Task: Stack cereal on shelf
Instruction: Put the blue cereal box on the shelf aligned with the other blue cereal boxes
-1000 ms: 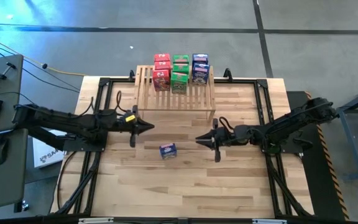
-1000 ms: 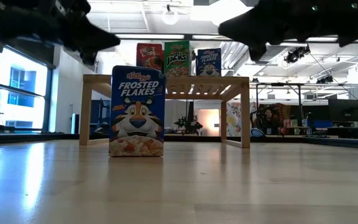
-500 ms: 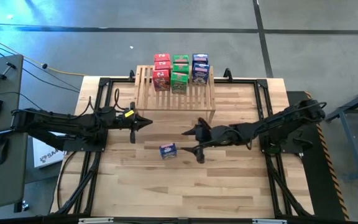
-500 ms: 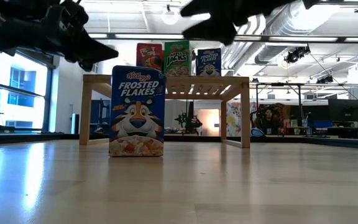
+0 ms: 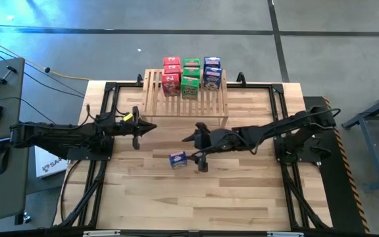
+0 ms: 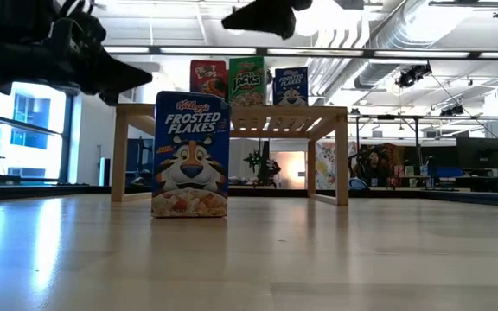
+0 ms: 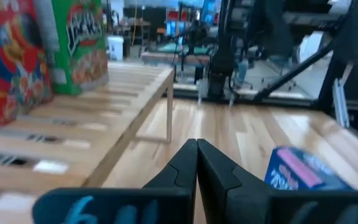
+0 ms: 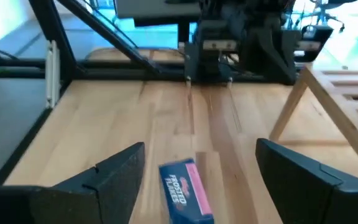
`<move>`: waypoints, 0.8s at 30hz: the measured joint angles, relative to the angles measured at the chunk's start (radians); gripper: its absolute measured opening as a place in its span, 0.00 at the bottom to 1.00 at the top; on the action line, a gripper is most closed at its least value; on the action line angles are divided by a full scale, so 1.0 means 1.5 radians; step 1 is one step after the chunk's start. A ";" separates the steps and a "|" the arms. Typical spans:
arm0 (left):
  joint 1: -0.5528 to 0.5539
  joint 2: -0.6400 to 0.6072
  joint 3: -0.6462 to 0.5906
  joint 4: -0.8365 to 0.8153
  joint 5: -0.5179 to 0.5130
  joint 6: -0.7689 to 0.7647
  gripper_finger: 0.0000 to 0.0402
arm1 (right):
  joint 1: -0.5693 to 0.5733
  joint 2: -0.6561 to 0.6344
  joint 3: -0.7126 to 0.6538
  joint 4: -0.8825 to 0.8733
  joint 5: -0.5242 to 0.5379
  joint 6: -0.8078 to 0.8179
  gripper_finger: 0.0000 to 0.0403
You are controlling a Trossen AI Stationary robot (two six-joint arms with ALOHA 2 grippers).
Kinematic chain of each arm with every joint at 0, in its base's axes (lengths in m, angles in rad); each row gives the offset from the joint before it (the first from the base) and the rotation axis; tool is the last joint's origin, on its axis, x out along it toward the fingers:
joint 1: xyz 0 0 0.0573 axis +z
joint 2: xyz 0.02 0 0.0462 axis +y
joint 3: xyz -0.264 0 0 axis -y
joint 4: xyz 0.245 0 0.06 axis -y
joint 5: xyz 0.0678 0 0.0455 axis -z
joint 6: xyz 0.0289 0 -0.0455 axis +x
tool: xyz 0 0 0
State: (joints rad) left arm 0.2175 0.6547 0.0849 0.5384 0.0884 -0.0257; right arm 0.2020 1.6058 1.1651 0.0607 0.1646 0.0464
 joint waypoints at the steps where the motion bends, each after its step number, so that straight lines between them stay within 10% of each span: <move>1: 0.000 -0.003 0.000 -0.011 0.000 0.001 0.01 | 0.000 0.009 0.007 0.003 -0.008 0.000 0.74; 24: 0.001 -0.013 0.000 -0.045 -0.004 0.012 0.01 | -0.021 0.211 0.171 -0.164 -0.053 -0.001 0.78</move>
State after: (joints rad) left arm 0.2184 0.6346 0.0845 0.4709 0.0830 -0.0070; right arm 0.1703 1.9218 1.4224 -0.1850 0.0855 0.0445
